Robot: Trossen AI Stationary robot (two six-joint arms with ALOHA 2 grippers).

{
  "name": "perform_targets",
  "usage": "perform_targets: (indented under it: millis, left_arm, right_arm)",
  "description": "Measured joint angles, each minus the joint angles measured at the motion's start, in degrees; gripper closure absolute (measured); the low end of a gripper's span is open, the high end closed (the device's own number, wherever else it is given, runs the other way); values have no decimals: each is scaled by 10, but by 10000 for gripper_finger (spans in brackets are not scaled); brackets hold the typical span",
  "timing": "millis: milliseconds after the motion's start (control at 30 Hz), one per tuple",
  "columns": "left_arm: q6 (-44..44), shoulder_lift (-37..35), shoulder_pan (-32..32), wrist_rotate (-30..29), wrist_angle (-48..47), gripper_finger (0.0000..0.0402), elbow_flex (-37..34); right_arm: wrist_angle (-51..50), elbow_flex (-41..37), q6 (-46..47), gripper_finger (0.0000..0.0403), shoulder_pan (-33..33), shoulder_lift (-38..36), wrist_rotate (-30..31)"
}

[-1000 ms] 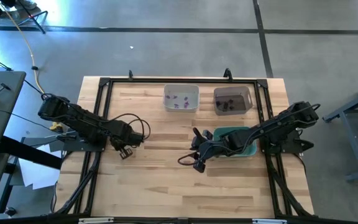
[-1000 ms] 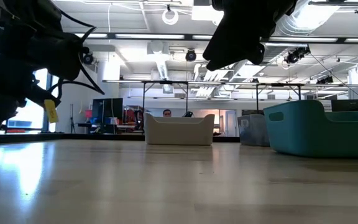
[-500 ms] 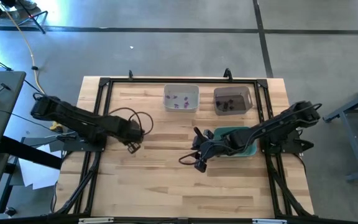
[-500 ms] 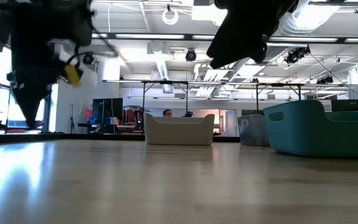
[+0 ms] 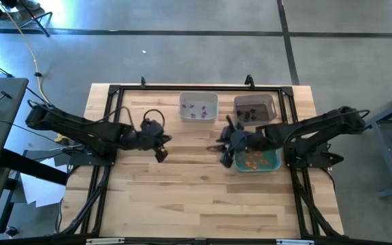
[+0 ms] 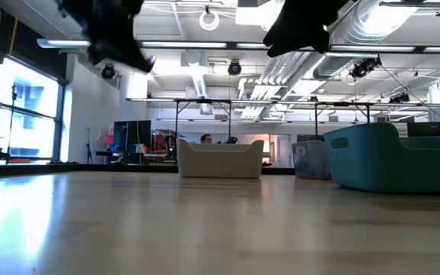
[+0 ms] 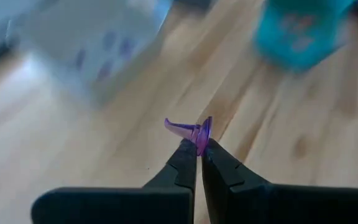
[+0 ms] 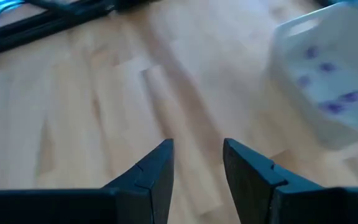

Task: Sort Halloween decoration
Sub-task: Put the purple witch hat toy into the white bin

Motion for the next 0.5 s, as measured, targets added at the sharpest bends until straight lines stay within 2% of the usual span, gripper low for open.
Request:
perform_targets:
  millis: [233,367,500]
  left_arm:
    - [212,-2,0,-7,248,401,3]
    - [275,0,0,-6,312,401,3]
    - [305,-1,1,-20,328,401,3]
  right_arm:
    - [-11,0,-69,270,-73,-16,7]
    - [-8,0,-94,270,-109,-10,8]
    - [18,0,-140,270,-123,-10,10]
